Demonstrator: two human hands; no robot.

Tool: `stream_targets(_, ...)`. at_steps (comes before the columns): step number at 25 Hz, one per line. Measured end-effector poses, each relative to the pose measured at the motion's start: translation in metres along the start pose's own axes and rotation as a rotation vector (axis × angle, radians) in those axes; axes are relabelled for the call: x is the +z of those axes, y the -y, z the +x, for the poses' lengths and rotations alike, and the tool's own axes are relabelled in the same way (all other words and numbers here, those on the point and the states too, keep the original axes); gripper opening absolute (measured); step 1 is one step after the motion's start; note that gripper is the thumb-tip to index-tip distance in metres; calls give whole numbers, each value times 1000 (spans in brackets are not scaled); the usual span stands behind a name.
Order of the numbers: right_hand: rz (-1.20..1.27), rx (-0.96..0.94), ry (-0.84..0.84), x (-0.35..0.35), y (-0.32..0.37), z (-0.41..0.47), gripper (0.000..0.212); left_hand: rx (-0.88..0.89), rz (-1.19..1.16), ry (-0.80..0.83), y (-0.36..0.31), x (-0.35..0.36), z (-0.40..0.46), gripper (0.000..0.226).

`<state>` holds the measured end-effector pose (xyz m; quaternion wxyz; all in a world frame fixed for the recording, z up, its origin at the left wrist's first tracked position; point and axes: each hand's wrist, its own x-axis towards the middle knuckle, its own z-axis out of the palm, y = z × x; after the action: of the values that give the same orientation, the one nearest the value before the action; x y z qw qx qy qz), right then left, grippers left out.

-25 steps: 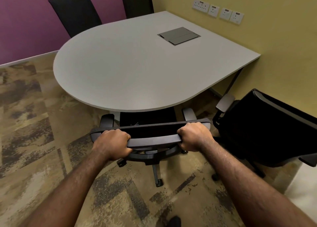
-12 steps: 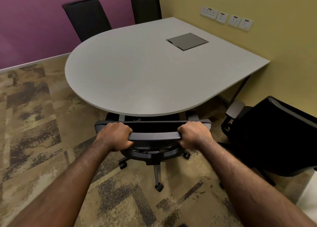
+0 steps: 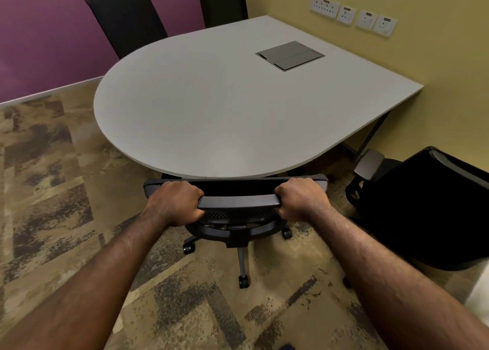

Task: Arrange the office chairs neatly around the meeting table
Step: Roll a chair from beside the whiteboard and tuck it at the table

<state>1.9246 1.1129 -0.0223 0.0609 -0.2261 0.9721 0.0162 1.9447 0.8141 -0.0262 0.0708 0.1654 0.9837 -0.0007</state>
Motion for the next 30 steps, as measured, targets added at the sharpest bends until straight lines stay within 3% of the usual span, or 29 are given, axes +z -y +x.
stream_targets(18,-68,-22,23,-6,-63,45,23,30,-24,-27,-18,-4,67,18)
stream_targets(30,-58,-24,19,-6,-90,58,6,16,-35,-45,-32,-8,87,17)
